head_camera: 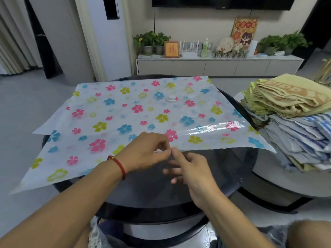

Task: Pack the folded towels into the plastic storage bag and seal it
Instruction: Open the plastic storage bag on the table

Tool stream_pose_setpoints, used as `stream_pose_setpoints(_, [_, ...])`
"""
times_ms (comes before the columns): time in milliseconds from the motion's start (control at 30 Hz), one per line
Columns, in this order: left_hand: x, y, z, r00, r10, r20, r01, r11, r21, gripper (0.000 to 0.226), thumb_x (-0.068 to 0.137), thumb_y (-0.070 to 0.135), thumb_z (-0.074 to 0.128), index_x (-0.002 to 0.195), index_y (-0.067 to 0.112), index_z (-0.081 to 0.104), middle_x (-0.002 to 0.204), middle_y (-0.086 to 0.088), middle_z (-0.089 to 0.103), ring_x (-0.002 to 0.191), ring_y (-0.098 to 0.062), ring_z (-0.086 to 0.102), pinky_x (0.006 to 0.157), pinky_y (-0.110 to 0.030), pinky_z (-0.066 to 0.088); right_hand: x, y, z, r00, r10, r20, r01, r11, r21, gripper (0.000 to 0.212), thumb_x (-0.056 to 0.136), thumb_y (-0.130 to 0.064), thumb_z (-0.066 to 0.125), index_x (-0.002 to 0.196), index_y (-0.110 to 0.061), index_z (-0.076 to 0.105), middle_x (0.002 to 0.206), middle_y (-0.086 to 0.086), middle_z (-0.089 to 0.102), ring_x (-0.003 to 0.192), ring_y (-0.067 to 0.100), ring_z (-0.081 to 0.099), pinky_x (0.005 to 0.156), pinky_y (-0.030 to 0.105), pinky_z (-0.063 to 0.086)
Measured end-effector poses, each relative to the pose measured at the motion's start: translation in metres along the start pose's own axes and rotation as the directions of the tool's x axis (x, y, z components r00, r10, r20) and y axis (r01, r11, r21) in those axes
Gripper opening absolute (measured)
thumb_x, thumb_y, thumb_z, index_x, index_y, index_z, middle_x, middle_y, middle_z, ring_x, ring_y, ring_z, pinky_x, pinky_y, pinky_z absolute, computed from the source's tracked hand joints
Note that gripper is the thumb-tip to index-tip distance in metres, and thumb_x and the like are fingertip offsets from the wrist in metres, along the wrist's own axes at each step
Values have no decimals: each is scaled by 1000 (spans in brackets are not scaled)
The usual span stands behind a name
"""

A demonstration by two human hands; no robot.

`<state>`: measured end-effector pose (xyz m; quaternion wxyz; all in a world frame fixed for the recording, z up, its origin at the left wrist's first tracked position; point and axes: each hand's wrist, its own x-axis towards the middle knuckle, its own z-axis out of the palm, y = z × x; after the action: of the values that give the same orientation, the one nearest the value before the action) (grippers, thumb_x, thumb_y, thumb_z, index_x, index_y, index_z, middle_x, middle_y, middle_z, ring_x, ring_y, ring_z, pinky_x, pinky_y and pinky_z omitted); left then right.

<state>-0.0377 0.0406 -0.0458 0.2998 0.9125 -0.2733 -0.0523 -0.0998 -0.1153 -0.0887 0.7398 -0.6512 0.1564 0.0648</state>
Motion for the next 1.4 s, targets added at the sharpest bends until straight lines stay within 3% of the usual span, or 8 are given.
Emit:
stream_pose_setpoints(133, [-3, -3, -4, 997, -50, 61, 62, 977, -204, 13, 87, 35, 69, 93, 24, 74, 93, 8, 75, 91, -6, 70, 91, -35, 57, 1, 2, 2, 999, -35, 37, 30, 990, 138, 28, 99, -30, 69, 104, -2, 74, 100, 7, 83, 83, 29, 81, 53, 24, 56])
stream_pose_setpoints(333, [-7, -11, -13, 991, -69, 110, 101, 945, -311, 18, 85, 39, 72, 97, 27, 78, 94, 12, 77, 93, -5, 71, 92, -33, 55, -1, 7, -2, 984, -169, 64, 164, 983, 83, 20, 101, -21, 67, 105, -4, 77, 101, 8, 82, 88, 29, 80, 68, 32, 62])
stream_pose_setpoints(567, [-9, -11, -14, 999, 2, 54, 7, 985, -174, 17, 88, 31, 71, 100, 22, 77, 96, 11, 76, 93, -4, 70, 91, -32, 57, 3, 9, -5, 971, -219, 92, 217, 976, 33, 18, 101, -23, 68, 108, -10, 79, 102, 6, 82, 86, 29, 80, 71, 31, 63])
stream_pose_setpoints(767, [-8, 2, -8, 993, 90, 70, -106, 954, 280, 19, 97, 34, 55, 104, 19, 64, 105, 2, 71, 95, -15, 64, 85, -37, 54, 6, 12, -4, 964, -248, 97, 243, 968, 67, 20, 102, -22, 66, 101, -11, 82, 101, 8, 82, 85, 32, 80, 70, 31, 63])
stream_pose_setpoints(933, [-10, 5, -8, 991, 116, 72, -130, 962, 240, 17, 101, 29, 47, 101, 15, 56, 98, -1, 63, 86, -17, 56, 81, -36, 48, 8, 11, -7, 961, -262, 93, 260, 965, 32, 16, 100, -24, 68, 97, -20, 84, 99, 7, 82, 85, 30, 80, 71, 33, 63])
stream_pose_setpoints(1133, [-13, 4, -7, 991, 132, 34, -136, 968, 211, 16, 101, 22, 46, 97, 10, 56, 92, -2, 59, 82, -18, 52, 75, -28, 42, 11, 12, -7, 982, -182, 58, 176, 980, 96, 15, 83, -31, 79, 79, -17, 83, 89, 9, 82, 89, 24, 80, 72, 30, 63])
stream_pose_setpoints(1300, [-12, 5, -1, 997, 71, 5, -70, 976, 206, 14, 101, 20, 45, 89, 13, 51, 84, 2, 52, 72, -10, 44, 67, -26, 35, 19, 17, -7, 986, -165, 14, 165, 986, -16, 29, 67, -40, 78, 64, -11, 76, 68, -6, 72, 78, 11, 78, 94, 43, 60])
stream_pose_setpoints(1400, [-12, 5, 4, 995, 94, 15, -95, 984, 148, 14, 100, 26, 50, 96, 15, 58, 90, 3, 61, 80, -10, 53, 71, -26, 43, 21, 17, -6, 984, -175, -4, 175, 983, 48, 17, 73, -26, 73, 58, -18, 69, 67, 0, 70, 83, 16, 77, 82, 34, 63])
